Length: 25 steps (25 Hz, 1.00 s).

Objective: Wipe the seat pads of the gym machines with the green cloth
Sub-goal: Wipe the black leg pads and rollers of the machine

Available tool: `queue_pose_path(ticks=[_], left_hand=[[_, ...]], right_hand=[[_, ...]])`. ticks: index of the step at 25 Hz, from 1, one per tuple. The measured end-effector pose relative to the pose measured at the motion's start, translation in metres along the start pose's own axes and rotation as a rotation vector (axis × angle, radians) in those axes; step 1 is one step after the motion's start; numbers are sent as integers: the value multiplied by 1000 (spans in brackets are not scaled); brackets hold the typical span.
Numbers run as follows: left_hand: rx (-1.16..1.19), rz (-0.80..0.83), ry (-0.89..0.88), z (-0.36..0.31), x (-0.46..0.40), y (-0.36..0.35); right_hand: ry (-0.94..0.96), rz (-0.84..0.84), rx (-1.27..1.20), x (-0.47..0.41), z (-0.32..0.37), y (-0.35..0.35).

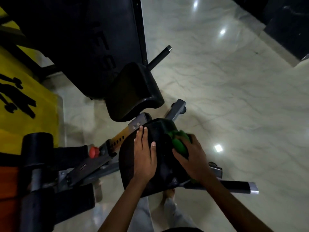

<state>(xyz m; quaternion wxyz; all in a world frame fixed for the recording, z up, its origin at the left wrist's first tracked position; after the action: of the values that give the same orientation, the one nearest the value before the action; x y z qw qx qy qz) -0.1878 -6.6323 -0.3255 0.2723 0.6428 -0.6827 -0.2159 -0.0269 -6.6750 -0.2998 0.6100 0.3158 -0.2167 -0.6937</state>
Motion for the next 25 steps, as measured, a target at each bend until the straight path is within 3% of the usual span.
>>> queue_pose_path(ticks=[3,11,19,25], left_hand=[[-1,-10,-5,-3,0,-1],[25,-19,6,5,-2,-6],[18,-5,2,0,-1,0],[-131,49,-60,3,-10,12]], right_hand=[[-18,-5,-15,34,0,6],[-73,-12,56,-88,-14,-14],[-104,24,-19,27,-11,8],[-128,-7,102,-68,-3,-9]])
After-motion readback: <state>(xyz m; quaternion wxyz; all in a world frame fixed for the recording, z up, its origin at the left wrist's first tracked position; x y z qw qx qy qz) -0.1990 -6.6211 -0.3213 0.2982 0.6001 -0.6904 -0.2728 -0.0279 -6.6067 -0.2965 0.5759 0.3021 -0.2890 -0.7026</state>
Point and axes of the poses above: each hand's wrist, its own x-axis away from the middle knuckle, its own y-axis out of the back of the hand, z = x × y, the point moved 4 cm from there along -x, towards the middle knuckle, and after that the axes turned 13 degrees about y, right-handed, at the moved point
